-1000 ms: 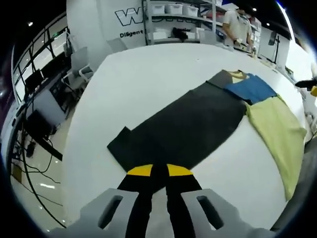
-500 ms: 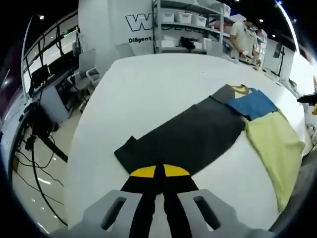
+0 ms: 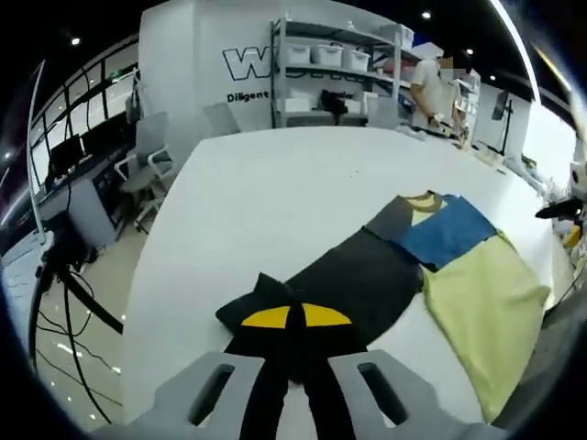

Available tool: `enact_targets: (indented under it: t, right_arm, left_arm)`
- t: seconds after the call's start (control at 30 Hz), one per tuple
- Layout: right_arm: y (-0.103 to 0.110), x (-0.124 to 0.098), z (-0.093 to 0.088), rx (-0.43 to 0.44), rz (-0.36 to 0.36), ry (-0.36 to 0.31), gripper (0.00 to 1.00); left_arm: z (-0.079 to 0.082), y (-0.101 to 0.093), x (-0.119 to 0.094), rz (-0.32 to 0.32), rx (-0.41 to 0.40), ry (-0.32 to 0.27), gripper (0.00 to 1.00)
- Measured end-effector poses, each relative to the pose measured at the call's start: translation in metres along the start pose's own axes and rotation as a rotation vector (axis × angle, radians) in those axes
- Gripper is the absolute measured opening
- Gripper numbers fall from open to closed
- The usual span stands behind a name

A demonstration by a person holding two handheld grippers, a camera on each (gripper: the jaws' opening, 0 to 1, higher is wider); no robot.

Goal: Fold the garment on the visible template until the final outline fits inside the template.

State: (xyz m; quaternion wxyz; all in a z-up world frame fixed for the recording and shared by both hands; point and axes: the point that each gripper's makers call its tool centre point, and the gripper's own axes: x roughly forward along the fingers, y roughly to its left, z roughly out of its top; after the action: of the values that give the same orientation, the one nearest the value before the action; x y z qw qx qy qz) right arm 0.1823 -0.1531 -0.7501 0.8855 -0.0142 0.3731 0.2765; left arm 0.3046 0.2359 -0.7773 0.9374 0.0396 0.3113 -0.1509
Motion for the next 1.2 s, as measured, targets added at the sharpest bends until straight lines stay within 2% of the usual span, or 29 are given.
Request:
enact_targets:
  t: [0.17,0.23,0.27,0.47,0.57,0.67,0.73,0.8,1.0,1.2]
  right_arm:
    - [0.000,0.000,-0.002,-0.002,0.001,0.012,0.94]
    - [-0.001,0.000,-0.003,-0.002,0.001,0.014,0.94]
    - [-0.001,0.000,-0.003,-0.003,-0.001,0.015,0.94]
    - [-0.001,-0.001,-0.003,0.001,0.005,0.014,0.95]
    - [0.000,-0.001,-0.005,-0.002,0.010,0.018,0.95]
    - [0.001,-0.001,-0.005,-0.005,0.014,0.019,0.95]
    - [0.001,-0.001,-0.005,-0.005,0.015,0.019,0.95]
    - [0.002,0.000,-0.006,-0.007,0.017,0.019,0.95]
    - [0.004,0.001,-0.006,-0.015,0.023,0.024,0.94]
    - [0.005,0.002,-0.007,-0.024,0.030,0.035,0.94]
  left_arm:
    - [0.023,-0.022,0.010,-0.039,0.014,-0.028,0.00]
    - [0.027,-0.025,0.012,-0.045,0.013,-0.038,0.00]
    - [0.036,-0.034,0.017,-0.067,0.004,-0.053,0.00]
    - [0.054,-0.056,0.026,-0.106,0.022,-0.077,0.00]
    - [0.066,-0.080,0.034,-0.150,0.054,-0.087,0.00]
    - [0.072,-0.093,0.038,-0.171,0.070,-0.096,0.00]
    - [0.081,-0.108,0.042,-0.203,0.088,-0.124,0.00]
    - [0.091,-0.123,0.044,-0.240,0.055,-0.154,0.00]
    - [0.104,-0.145,0.054,-0.241,0.101,-0.151,0.00]
    - [0.118,-0.173,0.065,-0.283,0.103,-0.172,0.00]
